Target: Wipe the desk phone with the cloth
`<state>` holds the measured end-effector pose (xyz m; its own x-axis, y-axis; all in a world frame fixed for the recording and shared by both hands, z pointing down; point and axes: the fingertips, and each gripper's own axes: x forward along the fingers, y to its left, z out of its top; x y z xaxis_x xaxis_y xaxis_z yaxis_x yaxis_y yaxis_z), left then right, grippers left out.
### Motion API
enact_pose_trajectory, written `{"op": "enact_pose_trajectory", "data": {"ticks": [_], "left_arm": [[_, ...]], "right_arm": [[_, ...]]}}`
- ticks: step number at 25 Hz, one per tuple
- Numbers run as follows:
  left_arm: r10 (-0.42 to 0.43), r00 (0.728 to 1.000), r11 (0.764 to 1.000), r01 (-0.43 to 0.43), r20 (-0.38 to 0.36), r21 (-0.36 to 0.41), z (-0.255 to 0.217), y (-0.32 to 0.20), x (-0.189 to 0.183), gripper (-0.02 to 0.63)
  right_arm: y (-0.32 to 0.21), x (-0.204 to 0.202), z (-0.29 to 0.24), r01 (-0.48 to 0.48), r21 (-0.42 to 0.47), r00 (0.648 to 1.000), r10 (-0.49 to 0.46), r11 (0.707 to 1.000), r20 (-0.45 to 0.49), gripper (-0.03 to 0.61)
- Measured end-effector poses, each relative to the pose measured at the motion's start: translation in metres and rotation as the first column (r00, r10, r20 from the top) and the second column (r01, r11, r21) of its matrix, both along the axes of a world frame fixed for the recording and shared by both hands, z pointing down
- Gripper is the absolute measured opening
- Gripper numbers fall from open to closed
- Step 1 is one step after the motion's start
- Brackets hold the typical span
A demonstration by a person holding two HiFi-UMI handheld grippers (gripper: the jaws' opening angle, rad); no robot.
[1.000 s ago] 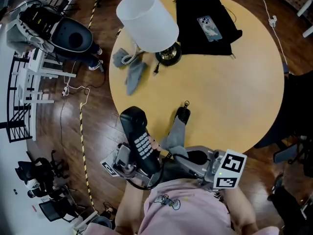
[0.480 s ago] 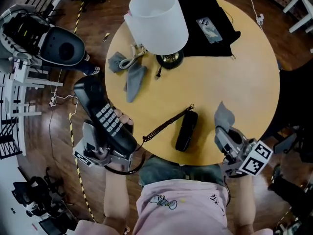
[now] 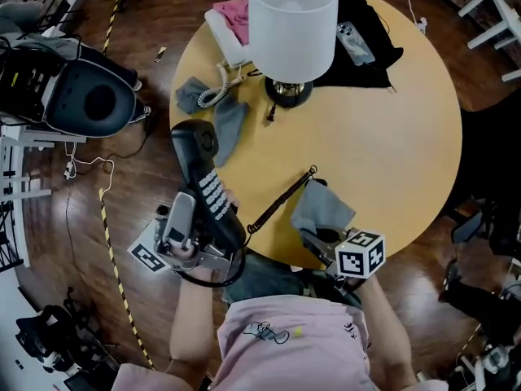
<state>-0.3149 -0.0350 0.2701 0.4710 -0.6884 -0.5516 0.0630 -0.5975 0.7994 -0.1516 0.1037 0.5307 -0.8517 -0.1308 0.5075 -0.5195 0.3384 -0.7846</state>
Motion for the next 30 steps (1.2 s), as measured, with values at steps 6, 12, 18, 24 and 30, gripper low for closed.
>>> {"op": "enact_pose_trajectory", "data": {"ticks": [6, 12, 18, 24, 30], "left_arm": [[0.025, 0.993, 0.999, -0.019, 0.120, -0.046, 0.028, 0.000, 0.028, 0.270], [0.021, 0.980, 0.994, 0.000, 0.196, -0.108, 0.050, 0.025, 0.046, 0.270], [-0.008, 0.959, 0.983, 0.060, 0.282, -0.175, 0.072, 0.037, 0.062, 0.270], [0.042, 0.819, 0.963, 0.119, 0.573, -0.241, 0.101, 0.036, 0.098, 0.270], [0.096, 0.647, 0.936, 0.200, 0.756, -0.290, 0.137, 0.061, 0.131, 0.269]], "right_arm": [[0.028, 0.012, 0.017, 0.152, -0.032, 0.985, -0.154, 0.988, -0.080, 0.006], [-0.106, 0.031, -0.026, -0.170, 0.102, 0.985, 0.168, 0.980, 0.030, 0.005], [-0.011, 0.012, 0.015, 0.096, -0.053, 0.995, -0.098, 0.994, -0.020, 0.006], [0.059, 0.070, 0.009, 0.200, -0.098, 0.979, -0.203, 0.975, -0.025, 0.006], [-0.004, 0.203, -0.056, -0.203, -0.048, 0.975, 0.206, 0.978, 0.077, 0.006]]}}
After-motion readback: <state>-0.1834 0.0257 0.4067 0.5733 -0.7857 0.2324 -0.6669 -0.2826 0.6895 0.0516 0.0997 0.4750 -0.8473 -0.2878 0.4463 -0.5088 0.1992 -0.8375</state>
